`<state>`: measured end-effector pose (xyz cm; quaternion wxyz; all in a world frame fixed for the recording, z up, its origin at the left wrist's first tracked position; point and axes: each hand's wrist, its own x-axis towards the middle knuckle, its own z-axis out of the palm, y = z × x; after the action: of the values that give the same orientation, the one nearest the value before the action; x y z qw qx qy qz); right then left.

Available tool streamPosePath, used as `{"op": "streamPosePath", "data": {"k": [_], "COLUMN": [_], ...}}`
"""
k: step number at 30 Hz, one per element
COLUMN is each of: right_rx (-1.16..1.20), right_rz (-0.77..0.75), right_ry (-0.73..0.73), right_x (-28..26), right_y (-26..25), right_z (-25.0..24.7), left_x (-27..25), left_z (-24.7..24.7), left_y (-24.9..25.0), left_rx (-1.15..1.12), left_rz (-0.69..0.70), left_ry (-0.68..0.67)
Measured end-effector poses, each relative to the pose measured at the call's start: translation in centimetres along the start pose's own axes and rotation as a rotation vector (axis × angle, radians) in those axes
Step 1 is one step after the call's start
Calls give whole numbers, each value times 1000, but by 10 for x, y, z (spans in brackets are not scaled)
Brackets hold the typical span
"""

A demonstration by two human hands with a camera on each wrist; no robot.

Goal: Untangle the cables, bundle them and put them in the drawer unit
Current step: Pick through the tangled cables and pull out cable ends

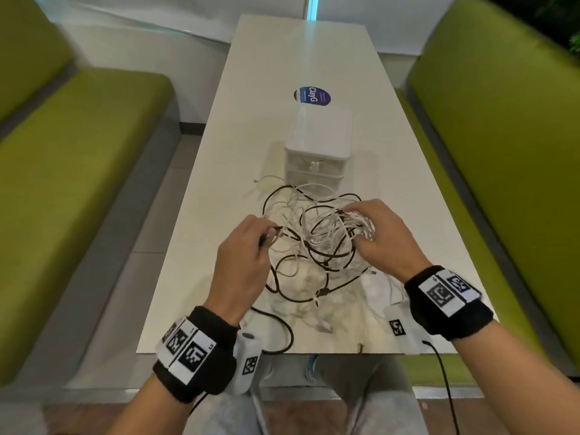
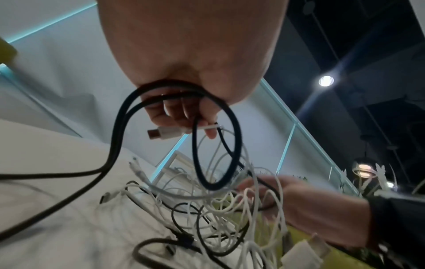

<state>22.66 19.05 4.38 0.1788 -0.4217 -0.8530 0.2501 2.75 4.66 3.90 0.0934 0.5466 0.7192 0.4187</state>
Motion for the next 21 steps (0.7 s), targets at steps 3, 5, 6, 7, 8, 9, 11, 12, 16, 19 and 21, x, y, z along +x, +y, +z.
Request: {"op": "streamPosePath", "data": {"k": [3, 5, 6, 7, 8, 9, 11, 12, 16, 19, 21], "right_rx": [138, 81, -1, -107, -218, -304, -385, -374, -221, -257, -243], "right_rz": [-185, -284, -314, -333, -336, -331, -313, -317, -291, -358, -333], "right_ry": [231, 246, 176, 78, -9, -78, -136, -114, 60, 87, 28], "right_x": [-9, -19, -22, -24, -24, -23, -18, -13, 6, 17, 19], "right_y": [-24, -40, -46, -48, -48, -45, -38, -33, -18, -8, 3], "right_z": [-8, -9, -6, -1, 7, 17, 34, 39, 41, 35, 30], "left_x": [-1, -1, -1, -1, -1, -1, -1, -2, -2, -2, -2], "left_z": [4, 4, 4, 4, 4, 4, 2, 0, -13, -20, -27], "left_y": [-2, -1, 1, 3, 5, 6, 9, 10, 15, 16, 14], "left_rx": [74, 59, 42, 24, 8, -13, -80, -121, -261, -263, -305], "left_rz": [9, -23, -48, -68, -81, -87, -96, -94, -85, -84, -122], "left_ry": [-10, 11, 22, 31, 35, 35, 33, 42, 153, 244, 320]}}
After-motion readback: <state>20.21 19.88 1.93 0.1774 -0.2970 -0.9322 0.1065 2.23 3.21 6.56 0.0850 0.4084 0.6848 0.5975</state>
